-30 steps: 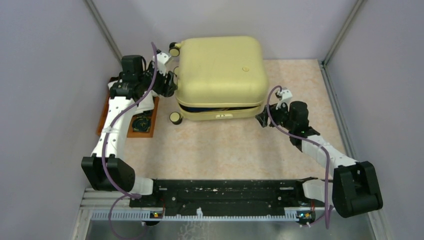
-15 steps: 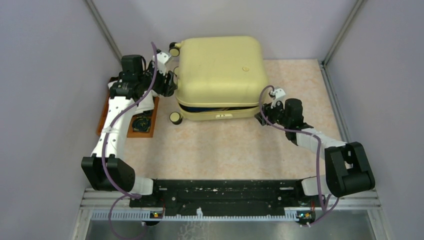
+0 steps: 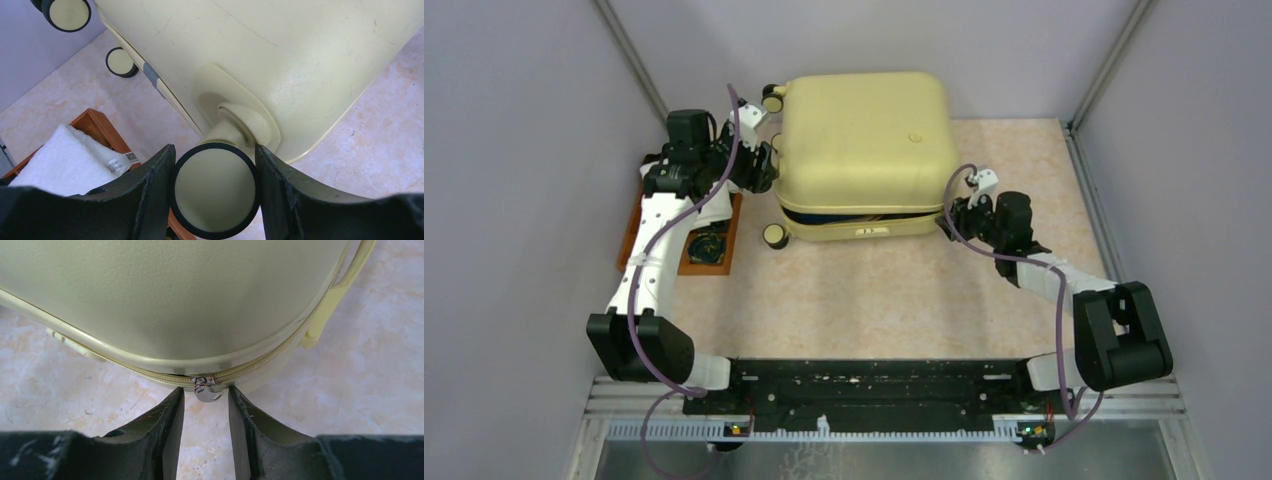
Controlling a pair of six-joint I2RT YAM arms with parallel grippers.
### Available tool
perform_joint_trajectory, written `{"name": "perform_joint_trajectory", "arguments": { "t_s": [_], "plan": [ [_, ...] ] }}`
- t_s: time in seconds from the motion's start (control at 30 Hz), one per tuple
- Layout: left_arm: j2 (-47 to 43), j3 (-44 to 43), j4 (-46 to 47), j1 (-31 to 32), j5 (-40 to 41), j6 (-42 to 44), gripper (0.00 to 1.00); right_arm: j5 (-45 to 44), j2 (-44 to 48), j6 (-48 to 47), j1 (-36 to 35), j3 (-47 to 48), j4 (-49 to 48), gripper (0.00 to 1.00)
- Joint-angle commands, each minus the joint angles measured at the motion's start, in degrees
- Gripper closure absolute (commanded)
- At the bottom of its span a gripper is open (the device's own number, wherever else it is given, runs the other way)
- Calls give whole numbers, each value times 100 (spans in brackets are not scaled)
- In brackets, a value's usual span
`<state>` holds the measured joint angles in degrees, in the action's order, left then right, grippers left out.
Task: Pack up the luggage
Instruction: Zip the luggage at the center of the board.
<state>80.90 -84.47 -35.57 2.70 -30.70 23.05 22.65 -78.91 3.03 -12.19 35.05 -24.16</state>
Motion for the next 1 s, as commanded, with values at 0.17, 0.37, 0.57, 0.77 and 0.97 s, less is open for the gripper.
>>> {"name": "perform_joint_trajectory", "arguments": {
  "t_s": [0.17, 0.37, 0.57, 0.77, 0.97],
  "plan": [
    [-335, -542, 949, 11, -123, 124, 100, -127, -312, 114, 1, 354, -122, 64],
    [-311, -597, 932, 11, -133, 105, 100, -331, -433, 120, -88, 519, -81, 73],
    [-316, -549, 921, 11, -159, 95, 100, -568, -410, 254, -256, 548, -365, 83],
    [-334, -469, 913, 11, -152, 167, 100, -743, -277, 303, -460, 459, -509, 97],
    [-321, -333, 966, 11, -122, 217, 100, -825, 73, 356, -487, 302, -428, 100]
  ]
}}
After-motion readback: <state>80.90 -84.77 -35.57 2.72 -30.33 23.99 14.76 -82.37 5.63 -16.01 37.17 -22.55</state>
